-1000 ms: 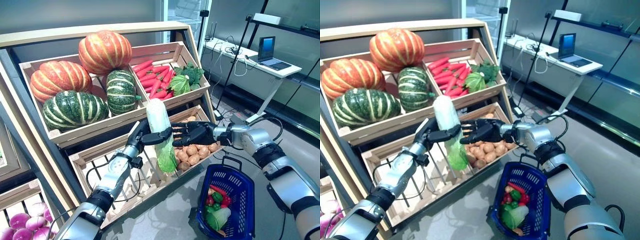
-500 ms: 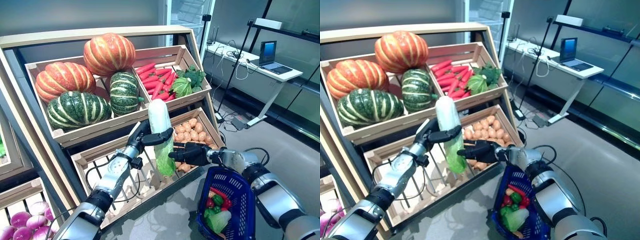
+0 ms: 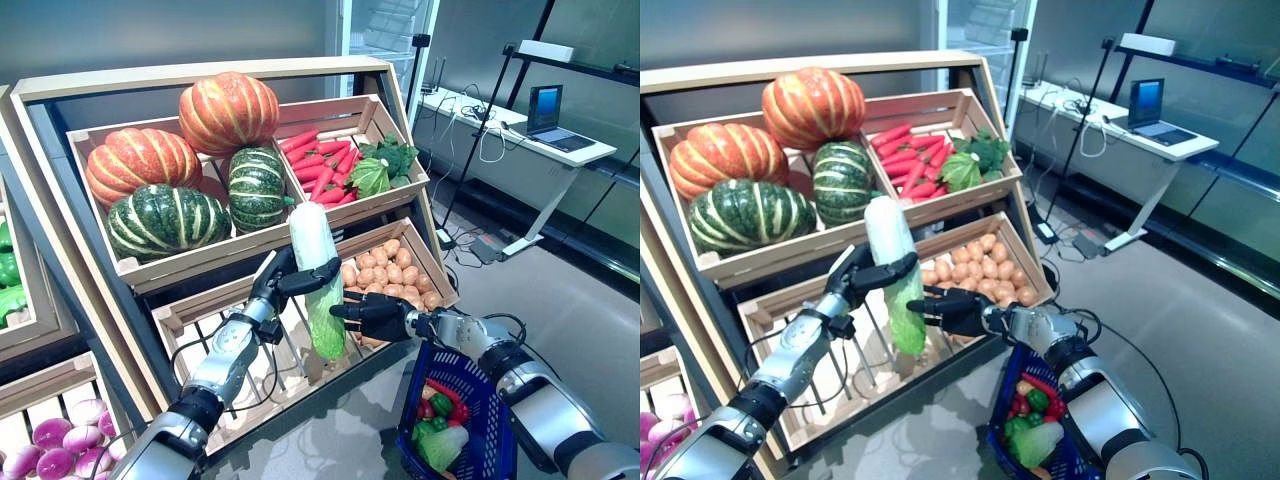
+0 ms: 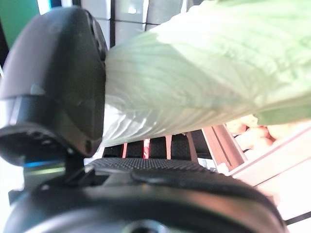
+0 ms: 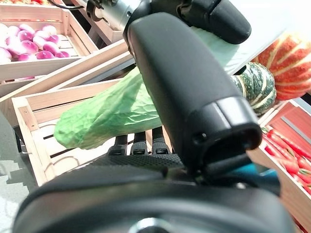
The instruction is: Put vegetables into the basket
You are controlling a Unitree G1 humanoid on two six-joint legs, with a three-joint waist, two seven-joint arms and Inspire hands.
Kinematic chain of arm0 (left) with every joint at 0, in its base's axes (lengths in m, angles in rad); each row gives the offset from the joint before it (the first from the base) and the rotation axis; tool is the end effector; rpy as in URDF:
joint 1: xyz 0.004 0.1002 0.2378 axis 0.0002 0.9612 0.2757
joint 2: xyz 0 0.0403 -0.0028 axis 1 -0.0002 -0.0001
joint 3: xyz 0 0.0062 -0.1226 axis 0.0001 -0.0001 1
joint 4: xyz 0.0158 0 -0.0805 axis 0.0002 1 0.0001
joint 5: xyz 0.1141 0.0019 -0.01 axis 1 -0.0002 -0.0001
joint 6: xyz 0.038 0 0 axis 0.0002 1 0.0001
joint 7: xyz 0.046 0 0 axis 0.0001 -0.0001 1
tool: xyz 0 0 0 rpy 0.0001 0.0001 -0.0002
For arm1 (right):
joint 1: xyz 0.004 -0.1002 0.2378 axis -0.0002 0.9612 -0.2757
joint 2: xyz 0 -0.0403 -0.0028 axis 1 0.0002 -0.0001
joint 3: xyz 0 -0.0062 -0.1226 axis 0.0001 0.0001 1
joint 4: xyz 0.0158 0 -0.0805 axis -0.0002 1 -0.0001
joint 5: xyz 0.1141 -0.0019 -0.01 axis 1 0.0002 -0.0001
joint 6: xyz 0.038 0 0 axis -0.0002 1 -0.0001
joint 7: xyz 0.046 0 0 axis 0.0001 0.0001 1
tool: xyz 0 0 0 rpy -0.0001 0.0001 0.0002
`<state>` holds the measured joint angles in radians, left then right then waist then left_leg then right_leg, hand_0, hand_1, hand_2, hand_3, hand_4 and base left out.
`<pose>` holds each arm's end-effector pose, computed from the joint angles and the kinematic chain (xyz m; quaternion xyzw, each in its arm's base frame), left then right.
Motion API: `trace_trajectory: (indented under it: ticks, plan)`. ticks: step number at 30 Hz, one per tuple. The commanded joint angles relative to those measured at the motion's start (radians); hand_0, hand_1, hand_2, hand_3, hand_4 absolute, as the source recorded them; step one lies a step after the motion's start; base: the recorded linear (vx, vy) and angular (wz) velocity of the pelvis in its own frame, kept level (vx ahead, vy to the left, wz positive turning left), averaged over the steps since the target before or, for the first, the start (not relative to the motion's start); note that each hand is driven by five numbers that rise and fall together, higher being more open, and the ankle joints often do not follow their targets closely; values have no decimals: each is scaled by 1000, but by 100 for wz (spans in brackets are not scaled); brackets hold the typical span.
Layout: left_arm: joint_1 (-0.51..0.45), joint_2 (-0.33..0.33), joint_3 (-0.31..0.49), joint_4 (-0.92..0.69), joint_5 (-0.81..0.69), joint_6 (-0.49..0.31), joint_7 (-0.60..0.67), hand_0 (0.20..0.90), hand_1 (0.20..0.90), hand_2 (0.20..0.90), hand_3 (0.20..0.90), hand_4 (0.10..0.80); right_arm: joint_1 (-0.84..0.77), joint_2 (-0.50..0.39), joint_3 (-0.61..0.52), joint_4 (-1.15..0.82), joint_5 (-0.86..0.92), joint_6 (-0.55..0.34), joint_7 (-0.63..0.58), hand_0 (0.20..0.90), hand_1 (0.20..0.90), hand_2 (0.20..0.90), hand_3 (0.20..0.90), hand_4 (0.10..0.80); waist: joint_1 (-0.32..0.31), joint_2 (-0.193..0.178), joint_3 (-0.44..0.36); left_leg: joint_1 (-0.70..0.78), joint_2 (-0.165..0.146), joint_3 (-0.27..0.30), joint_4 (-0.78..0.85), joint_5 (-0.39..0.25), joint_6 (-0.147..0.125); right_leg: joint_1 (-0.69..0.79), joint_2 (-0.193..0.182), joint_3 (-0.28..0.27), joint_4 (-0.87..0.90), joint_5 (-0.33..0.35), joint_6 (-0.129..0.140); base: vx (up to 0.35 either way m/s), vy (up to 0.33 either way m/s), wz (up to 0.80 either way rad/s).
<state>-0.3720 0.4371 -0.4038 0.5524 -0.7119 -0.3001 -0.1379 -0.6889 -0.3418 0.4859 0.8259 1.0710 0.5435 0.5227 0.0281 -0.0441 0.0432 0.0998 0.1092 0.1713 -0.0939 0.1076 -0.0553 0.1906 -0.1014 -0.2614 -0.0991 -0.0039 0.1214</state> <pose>0.2825 0.1960 0.0160 -0.0655 0.0068 -0.1374 0.9883 0.3248 -0.1513 0.0206 0.2723 0.3487 0.3502 0.8256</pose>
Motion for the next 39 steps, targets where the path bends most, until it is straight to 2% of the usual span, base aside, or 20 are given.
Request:
trace_trajectory:
  ticks: [1,5,11,16,17,18,19,24,36,37,38,39]
  plan:
    - [-120,-174,-59,-100,-141,-96,-154,300,300,300,300,400,-122,163,-34,-80,225,4,68,900,900,900,900,800,35,8,-79,65,-30,-21,7,-194,36,-9,23,-7,12,-66,-83,32,0,1]
    - [-106,-195,-92,-102,-181,-86,-207,300,300,300,300,400,-143,172,-24,-65,228,33,132,900,900,900,900,800,39,4,-84,67,-31,-24,7,-197,36,-7,22,-5,12,-67,-82,53,0,2]
    - [-76,-205,-128,-168,-324,-16,-301,300,300,300,300,400,-120,178,-21,-50,240,75,282,900,900,900,900,800,46,0,-87,70,-30,-29,7,-200,39,-5,21,-9,12,-67,-80,62,-8,1]
    - [-58,-198,-148,-234,-363,13,-318,300,300,300,300,400,-83,173,-11,-19,182,49,256,900,900,900,900,800,49,-1,-81,65,-30,-30,7,-198,40,-11,20,-13,12,-63,-78,35,-12,1]
    - [-63,-196,-156,-254,-370,19,-312,300,300,300,300,400,-79,168,-9,6,159,28,243,507,507,507,507,538,49,0,-78,63,-30,-31,7,-198,40,-13,19,-15,12,-62,-76,0,0,0]
    - [-64,-197,-156,-259,-368,20,-312,300,300,300,300,400,-77,168,-8,12,145,13,232,354,354,354,354,436,50,-1,-77,63,-30,-31,7,-198,40,-14,19,-14,12,-61,-75,0,0,0]
    - [-65,-196,-160,-266,-369,18,-312,300,300,300,300,400,-78,165,-9,21,137,4,217,300,300,300,300,400,50,0,-77,63,-30,-31,7,-197,40,-15,19,-13,12,-60,-75,0,0,0]
    - [-73,-196,-169,-306,-357,23,-288,300,300,300,300,400,-97,145,-6,55,77,-44,120,300,300,300,300,400,44,-1,-71,65,-30,-26,7,-197,42,-16,20,-4,12,-55,-74,0,0,0]
    - [-68,-159,-157,-286,-306,61,-281,300,300,300,300,400,-102,66,-34,67,20,-90,90,300,300,300,300,400,32,2,-73,76,-30,-19,7,-203,44,-13,21,11,12,-52,-71,0,0,0]
    - [-63,-153,-149,-274,-299,70,-289,592,592,592,592,595,-95,51,-42,63,11,-94,90,300,300,300,300,400,30,2,-73,76,-30,-16,7,-203,44,-13,22,13,12,-52,-71,0,0,0]
    - [-58,-146,-143,-267,-299,79,-297,592,592,592,592,595,-88,35,-53,58,-3,-94,89,300,300,300,300,400,28,3,-74,77,-30,-14,7,-204,44,-13,22,14,12,-51,-70,0,0,0]
    - [-53,-142,-135,-260,-293,84,-302,900,900,900,900,800,-79,20,-57,53,-10,-100,86,300,300,300,300,400,26,3,-75,78,-30,-13,7,-204,45,-13,22,17,12,-51,-70,0,0,0]
